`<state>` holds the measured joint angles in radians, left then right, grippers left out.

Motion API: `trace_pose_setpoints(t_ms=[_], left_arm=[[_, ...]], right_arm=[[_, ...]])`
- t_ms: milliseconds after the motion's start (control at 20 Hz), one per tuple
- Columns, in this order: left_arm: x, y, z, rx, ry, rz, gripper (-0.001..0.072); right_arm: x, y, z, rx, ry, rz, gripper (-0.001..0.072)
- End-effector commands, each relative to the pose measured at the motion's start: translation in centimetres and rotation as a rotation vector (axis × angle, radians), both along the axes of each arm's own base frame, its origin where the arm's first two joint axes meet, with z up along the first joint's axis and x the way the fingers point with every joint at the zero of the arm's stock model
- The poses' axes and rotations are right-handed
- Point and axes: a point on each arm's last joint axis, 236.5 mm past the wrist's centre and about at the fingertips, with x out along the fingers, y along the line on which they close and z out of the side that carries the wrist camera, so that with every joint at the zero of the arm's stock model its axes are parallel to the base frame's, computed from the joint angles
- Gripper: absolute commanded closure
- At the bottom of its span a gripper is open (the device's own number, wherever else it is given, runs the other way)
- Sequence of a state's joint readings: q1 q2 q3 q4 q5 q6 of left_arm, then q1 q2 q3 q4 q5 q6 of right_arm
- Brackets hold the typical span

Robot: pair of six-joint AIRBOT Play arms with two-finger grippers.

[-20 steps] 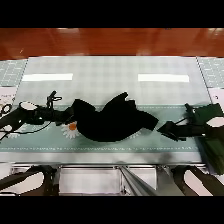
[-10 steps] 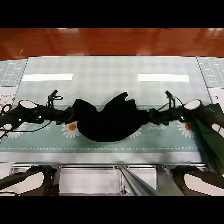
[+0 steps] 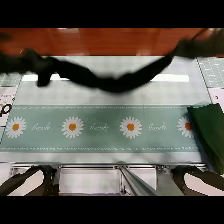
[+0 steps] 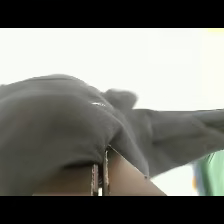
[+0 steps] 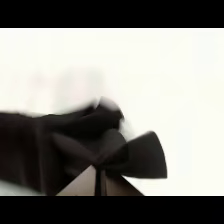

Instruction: Fold the shirts.

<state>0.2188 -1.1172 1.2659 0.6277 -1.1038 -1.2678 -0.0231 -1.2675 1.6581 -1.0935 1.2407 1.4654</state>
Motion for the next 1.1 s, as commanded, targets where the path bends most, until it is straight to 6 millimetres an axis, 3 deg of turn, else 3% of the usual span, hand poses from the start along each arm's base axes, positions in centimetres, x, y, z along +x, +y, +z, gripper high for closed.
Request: trace_pose_setpoints(t_ms=[0, 50, 150, 250, 350, 500, 650, 750, 900, 1050], left_arm=[[-2.3, 0.3, 15.4, 0.049, -0.315, 0.019, 0.0691], [-3.7, 0.4, 18.6, 0.079, -0.387, 0.024, 0.0691], [-6.4, 2.3, 21.8, 0.19, -0.439, 0.107, 0.0691], [-9.1, 5.2, 22.9, 0.319, -0.447, 0.234, 0.0691], [-12.5, 6.2, 23.6, 0.413, -0.464, 0.297, 0.0691], [-17.2, 4.5, 21.7, 0.476, -0.392, 0.24, 0.0691], [-19.6, 3.2, 17.5, 0.469, -0.3, 0.185, 0.0691], [-19.9, 2.3, 12.2, 0.415, -0.182, 0.134, 0.069], [-19.9, 1.0, 1.0, 0.338, 0.077, 0.032, 0.069], [-18.6, 0.4, -10.8, 0.263, 0.292, -0.001, 0.069]], right_arm=[[-4.0, -1.8, 13.9, -0.093, -0.263, -0.033, 0.069], [-5.6, -1.9, 16.6, -0.101, -0.334, -0.042, 0.069], [-9.4, -3.9, 19.9, -0.162, -0.424, -0.119, 0.069], [-13.9, -6.0, 22.5, -0.223, -0.498, -0.201, 0.069], [-18.0, -7.5, 24.8, -0.258, -0.579, -0.268, 0.069], [-23.1, -8.0, 26.4, -0.264, -0.644, -0.3, 0.0689], [-25.3, -9.7, 23.3, -0.303, -0.547, -0.357, 0.0689], [-24.6, -10.5, 19.2, -0.333, -0.428, -0.369, 0.0689], [-21.3, -10.6, 11.2, -0.362, -0.214, -0.333, 0.069], [-15.7, -10.7, 3.3, -0.387, -0.049, -0.294, 0.069]])
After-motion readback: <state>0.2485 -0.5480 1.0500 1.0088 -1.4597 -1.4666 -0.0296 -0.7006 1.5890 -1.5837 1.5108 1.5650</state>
